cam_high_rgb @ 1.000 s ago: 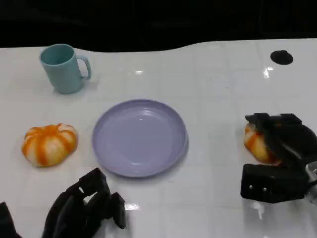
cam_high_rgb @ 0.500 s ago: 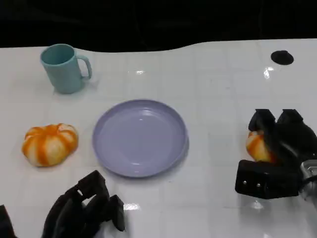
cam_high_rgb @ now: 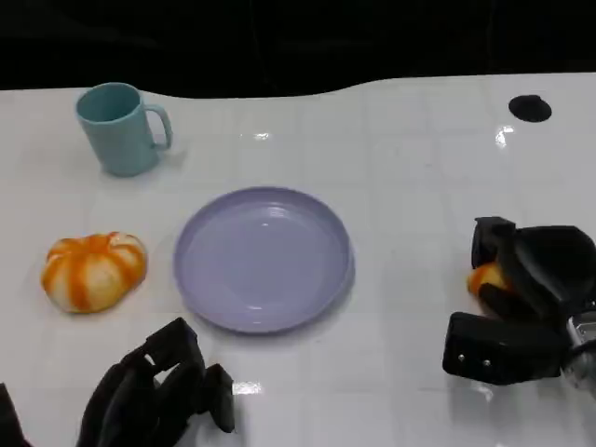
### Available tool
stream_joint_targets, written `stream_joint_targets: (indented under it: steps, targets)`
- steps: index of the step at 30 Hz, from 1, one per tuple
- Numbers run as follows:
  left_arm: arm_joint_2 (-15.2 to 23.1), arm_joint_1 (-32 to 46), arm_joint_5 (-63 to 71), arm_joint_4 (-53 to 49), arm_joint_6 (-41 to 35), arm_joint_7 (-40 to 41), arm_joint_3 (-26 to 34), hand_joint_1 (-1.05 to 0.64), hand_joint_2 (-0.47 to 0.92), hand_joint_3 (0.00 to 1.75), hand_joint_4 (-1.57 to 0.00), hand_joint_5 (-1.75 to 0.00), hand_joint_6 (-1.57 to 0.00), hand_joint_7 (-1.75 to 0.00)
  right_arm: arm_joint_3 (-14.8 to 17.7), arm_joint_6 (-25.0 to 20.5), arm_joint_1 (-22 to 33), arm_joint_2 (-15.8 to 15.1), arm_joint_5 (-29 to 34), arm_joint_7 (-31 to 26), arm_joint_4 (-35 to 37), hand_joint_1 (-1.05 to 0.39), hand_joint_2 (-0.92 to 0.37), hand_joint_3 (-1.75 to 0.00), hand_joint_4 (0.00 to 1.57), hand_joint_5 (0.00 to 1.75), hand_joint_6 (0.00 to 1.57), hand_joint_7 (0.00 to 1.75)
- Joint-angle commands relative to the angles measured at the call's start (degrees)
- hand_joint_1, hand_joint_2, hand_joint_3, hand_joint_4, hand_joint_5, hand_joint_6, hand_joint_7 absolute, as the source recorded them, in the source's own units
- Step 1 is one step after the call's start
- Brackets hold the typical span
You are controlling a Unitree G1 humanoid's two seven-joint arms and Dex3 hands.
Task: Grasp the bread from the table and place it into the plate.
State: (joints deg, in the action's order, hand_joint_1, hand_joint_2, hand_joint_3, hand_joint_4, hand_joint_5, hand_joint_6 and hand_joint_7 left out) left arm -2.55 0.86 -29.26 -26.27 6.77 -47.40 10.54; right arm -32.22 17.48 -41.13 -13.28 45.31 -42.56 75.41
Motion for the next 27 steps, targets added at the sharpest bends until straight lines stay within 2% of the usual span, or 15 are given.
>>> stream_joint_targets:
  steps: [1, 4, 7, 15, 18, 21, 24, 27]
  targets:
    - [0.99, 0.58, 0.15, 0.27, 0.24, 0.01, 0.26, -0.64, 0.92, 0.22, -0.82, -1.75, -0.68, -1.65, -0.64, 0.07, 1.36, -0.08, 0.35, -3.59, 0.72, -0.67, -0.61, -1.64, 1.57, 1.75, 1.30, 1.75]
    - [0.90, 0.62, 0.26, 0.28, 0.44, 0.05, 0.19, -0.64, 0.92, 0.22, -0.82, -1.75, -0.68, -1.65, -0.93, 0.43, 1.40, 0.07, 0.50, -5.58, 0.67, -0.65, -0.61, -1.62, 1.57, 1.75, 1.38, 1.75]
    - [0.81, 0.72, 0.37, 0.53, 0.38, 0.27, 0.05, -0.64, 0.92, 0.22, -0.82, -1.75, -0.68, -1.65, -0.64, 2.33, 1.43, 0.10, -0.01, -6.97, 0.38, -0.62, -0.64, -1.73, 1.57, 1.75, 1.52, 1.75]
    - [0.83, 0.93, 0.44, 1.14, -0.16, 0.82, -0.24, -0.64, 0.92, 0.22, -0.83, -1.75, -0.68, -1.67, 0.11, 6.48, 0.72, 0.43, -0.72, -10.16, -0.66, -0.57, -0.69, -1.75, 1.57, 1.75, 1.57, 1.75]
    - [0.85, 0.94, 0.35, 1.12, -0.20, 0.74, -0.26, -0.63, 0.92, 0.22, -0.83, -1.75, -0.68, -1.67, 0.79, 7.85, 0.24, 0.76, -1.26, -10.90, -1.45, -0.59, -0.74, -1.75, 1.57, 1.75, 1.55, 1.75]
    - [0.89, 1.07, 0.34, 1.37, -0.41, 0.77, -0.33, -0.64, 0.92, 0.22, -0.83, -1.75, -0.67, -1.68, 2.12, 10.89, -0.45, 1.30, -2.55, -11.35, -3.14, -0.63, -0.76, -1.75, 1.57, 1.75, 1.47, 1.75]
    - [0.90, 1.11, 0.34, 1.48, -0.58, 0.83, -0.38, -0.63, 0.92, 0.22, -0.82, -1.75, -0.67, -1.67, 3.13, 14.48, -0.84, 1.73, -3.60, -11.33, -4.79, -0.65, -0.73, -1.75, 1.57, 1.75, 1.43, 1.75]
    - [0.92, 1.14, 0.40, 1.49, -0.60, 0.86, -0.41, -0.63, 0.92, 0.23, -0.82, -1.75, -0.67, -1.67, 3.71, 16.94, -1.29, 2.38, -4.01, -11.01, -6.37, -0.64, -0.68, -1.75, 1.57, 1.75, 1.32, 1.75]
